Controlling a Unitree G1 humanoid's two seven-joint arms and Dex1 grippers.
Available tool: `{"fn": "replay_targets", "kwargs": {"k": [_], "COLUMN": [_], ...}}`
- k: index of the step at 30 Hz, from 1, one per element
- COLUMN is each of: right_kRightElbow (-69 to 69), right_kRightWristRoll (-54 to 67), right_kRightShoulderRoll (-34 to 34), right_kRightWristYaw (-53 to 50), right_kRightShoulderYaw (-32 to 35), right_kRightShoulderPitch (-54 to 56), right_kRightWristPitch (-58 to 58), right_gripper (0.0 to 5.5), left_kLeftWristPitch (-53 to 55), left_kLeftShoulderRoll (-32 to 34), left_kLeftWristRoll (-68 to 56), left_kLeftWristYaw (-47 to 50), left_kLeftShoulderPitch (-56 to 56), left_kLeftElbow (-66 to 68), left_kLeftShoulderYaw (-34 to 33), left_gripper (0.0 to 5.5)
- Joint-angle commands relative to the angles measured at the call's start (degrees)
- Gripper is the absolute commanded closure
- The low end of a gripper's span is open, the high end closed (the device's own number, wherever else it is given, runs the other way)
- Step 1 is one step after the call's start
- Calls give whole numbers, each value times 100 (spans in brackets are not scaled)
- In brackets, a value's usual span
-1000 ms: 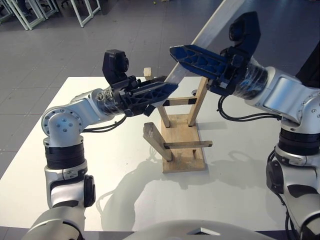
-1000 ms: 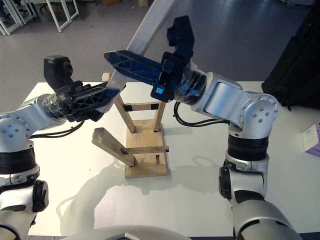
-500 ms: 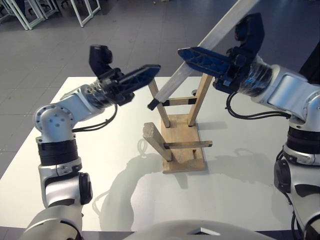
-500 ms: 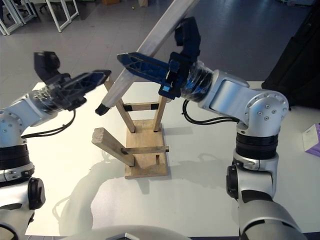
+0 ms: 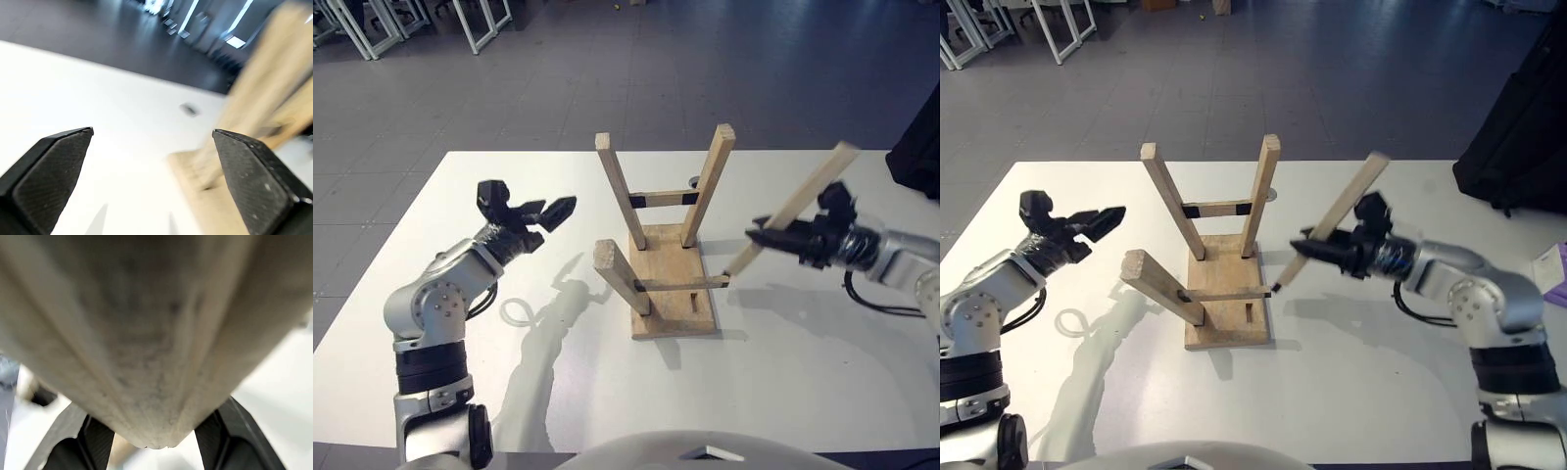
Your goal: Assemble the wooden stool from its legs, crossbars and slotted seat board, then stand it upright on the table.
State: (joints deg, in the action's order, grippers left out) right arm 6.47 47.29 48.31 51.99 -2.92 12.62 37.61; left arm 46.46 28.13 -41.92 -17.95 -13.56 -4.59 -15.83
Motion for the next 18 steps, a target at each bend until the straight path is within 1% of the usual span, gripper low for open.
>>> {"fn": "replay_targets", "kwargs": {"k": [1, 4, 7, 12, 13, 16, 18], "right_kRightElbow": [127, 164, 307, 613, 540, -500, -1018], "right_kRightWristRoll": [-573, -533, -478, -799, -1012, -1906, -2140], "right_kRightShoulderRoll": [-289, -609, -788, -1172, -1246, -1590, -1673], "right_kRightWristYaw": [667, 1113, 1585, 1708, 1769, 1956, 2167], "right_kRightShoulderYaw": [-59, 257, 401, 238, 151, -85, -176], "right_kRightShoulderPitch": [-336, -427, -593, -1103, -1108, -718, -474], "right_kRightWristPitch": [-1018, -1659, -2090, -2603, -2854, -4122, -4495], "right_gripper": [347, 347, 347, 347, 347, 347, 347], "left_kLeftWristPitch": [-154, -154, -136, -82, -83, -116, -129], "left_kLeftShoulderRoll": [-26, -43, -137, -168, -152, -202, -264], "left_kLeftWristRoll": [443, 555, 603, 722, 740, 795, 808], "left_kLeftWristYaw": [-5, -91, -90, -167, -186, -185, -193], "left_kLeftShoulderPitch": [56, 129, 260, 148, 119, 62, 55], "left_kLeftElbow": [37, 76, -1, 84, 117, 154, 143], "left_kLeftShoulderYaw": [273, 301, 315, 412, 407, 418, 450], "left_gripper": [100, 100, 100, 100, 100, 100, 100]}}
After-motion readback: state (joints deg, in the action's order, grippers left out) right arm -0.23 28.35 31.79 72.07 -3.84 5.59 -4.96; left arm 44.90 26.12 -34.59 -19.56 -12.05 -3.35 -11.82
